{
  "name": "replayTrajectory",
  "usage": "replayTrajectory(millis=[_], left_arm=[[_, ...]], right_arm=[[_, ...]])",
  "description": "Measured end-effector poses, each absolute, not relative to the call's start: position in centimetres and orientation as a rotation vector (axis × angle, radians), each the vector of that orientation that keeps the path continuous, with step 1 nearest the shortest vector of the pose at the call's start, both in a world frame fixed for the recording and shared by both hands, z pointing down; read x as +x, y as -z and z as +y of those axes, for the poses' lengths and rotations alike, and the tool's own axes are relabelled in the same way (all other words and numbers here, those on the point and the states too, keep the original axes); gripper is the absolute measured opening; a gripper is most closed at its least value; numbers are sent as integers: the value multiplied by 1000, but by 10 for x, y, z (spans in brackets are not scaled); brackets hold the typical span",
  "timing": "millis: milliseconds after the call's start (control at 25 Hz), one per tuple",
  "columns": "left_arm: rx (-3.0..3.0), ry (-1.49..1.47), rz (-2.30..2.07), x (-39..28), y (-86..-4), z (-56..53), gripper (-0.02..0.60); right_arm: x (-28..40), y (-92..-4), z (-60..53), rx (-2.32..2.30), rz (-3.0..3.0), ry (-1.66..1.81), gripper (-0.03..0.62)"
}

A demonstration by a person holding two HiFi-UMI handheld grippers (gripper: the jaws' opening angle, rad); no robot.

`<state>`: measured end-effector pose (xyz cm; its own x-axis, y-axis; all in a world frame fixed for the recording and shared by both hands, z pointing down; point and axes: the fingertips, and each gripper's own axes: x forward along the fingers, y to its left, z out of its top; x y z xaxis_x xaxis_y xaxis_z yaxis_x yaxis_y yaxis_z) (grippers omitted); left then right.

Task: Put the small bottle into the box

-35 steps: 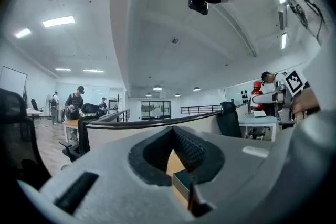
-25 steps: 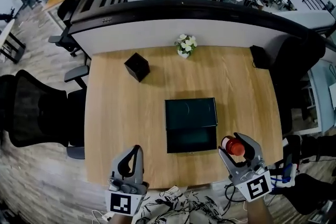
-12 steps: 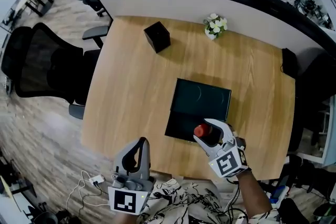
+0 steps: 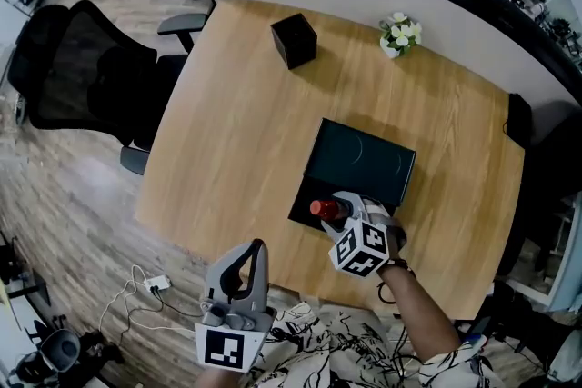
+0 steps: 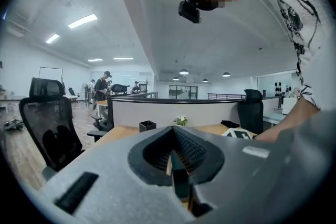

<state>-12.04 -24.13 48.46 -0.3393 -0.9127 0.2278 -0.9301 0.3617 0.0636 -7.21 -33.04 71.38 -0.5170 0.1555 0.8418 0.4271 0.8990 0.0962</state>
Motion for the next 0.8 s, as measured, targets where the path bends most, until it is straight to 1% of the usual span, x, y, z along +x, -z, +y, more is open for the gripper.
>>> replayTrajectory(millis=[280,520,800], left_arm=[[1593,-106,-2391,-122,-501,-226,0],[1580,-169,-2405,-126,-506,-216,0],[1570,-151,-2409,-125,-508,-213,0]], right_arm=[[-78,-754,-316,-474,-1986,360,235],[-87,-761,-313,-493,-1968,322,236],[-77,-780,-317,-493,-1908,322,236]])
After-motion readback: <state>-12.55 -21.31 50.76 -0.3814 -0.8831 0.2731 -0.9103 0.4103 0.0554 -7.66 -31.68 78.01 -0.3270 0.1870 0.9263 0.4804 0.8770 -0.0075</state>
